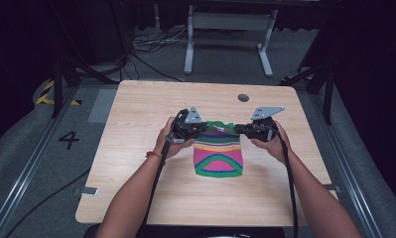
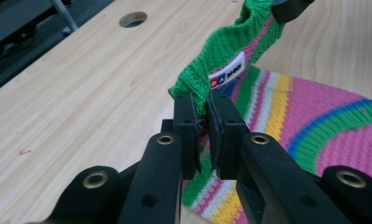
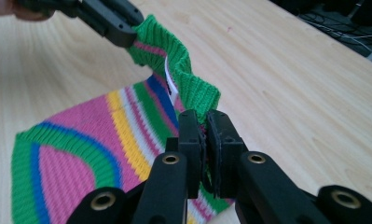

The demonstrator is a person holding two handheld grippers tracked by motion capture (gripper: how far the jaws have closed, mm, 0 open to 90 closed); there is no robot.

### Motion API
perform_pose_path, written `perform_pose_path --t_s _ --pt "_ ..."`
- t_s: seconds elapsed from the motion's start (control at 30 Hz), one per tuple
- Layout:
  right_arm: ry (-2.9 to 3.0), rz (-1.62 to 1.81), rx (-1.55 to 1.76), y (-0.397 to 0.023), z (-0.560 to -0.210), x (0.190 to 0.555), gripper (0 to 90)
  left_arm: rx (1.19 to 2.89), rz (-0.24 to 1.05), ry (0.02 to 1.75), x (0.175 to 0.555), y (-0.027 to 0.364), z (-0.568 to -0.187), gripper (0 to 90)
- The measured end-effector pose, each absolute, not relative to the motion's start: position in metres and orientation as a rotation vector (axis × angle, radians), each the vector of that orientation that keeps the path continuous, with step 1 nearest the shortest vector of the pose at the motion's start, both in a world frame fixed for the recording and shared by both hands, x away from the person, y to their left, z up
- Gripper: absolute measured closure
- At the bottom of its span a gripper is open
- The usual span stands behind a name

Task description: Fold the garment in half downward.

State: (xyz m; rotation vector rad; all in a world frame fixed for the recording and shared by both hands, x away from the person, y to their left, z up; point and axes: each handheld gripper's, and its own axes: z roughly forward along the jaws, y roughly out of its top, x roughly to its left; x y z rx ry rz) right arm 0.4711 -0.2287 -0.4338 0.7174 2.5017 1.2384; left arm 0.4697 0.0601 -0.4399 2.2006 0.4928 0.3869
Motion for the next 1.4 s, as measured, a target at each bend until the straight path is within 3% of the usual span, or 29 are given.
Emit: perform_pose_path --t_s 0.63,1.07,1.23,1.4 --pt "2.652 1.223 0.571 -0.236 -0.457 0.417 84.6 2.306 0.310 0.319 0.416 0.054 -0.454 82.3" --pt "2.740 1.145 0.494 -0.234 -0.465 0.394 81.0 2.437 0.330 0.199 0.391 0.051 -0.464 81.0" --pt "2.761 1.107 0.486 -0.237 -0.468 0.387 77.3 2.478 0.324 0.205 0.387 0.056 -0.471 76.9" --pt "2.723 1.143 0.511 -0.235 -0.466 0.383 71.7 2.460 0.329 0.259 0.385 0.059 -0.470 64.0"
